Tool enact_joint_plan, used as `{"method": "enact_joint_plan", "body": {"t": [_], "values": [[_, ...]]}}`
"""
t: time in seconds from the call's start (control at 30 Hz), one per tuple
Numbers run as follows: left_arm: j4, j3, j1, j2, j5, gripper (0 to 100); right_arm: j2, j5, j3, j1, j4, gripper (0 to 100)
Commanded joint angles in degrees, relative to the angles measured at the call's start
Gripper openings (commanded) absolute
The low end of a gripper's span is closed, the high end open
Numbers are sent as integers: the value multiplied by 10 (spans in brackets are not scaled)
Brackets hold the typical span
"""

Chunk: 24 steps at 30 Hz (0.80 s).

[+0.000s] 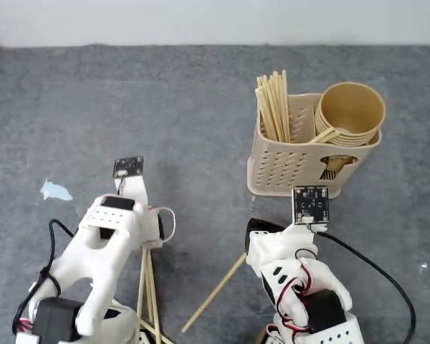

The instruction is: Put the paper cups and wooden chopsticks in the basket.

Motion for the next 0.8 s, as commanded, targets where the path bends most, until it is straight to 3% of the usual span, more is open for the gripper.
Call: {"method": "enact_joint_plan", "body": {"t": [0.0, 0.27, 0.77], "values": [[41, -88, 0, 2, 30, 13, 1, -5, -2, 1, -14, 13], [198, -338, 0, 2, 84, 13, 1, -5, -2, 1, -14, 13], [205, -681, 68, 5, 145, 13, 1, -5, -2, 1, -14, 13]]}}
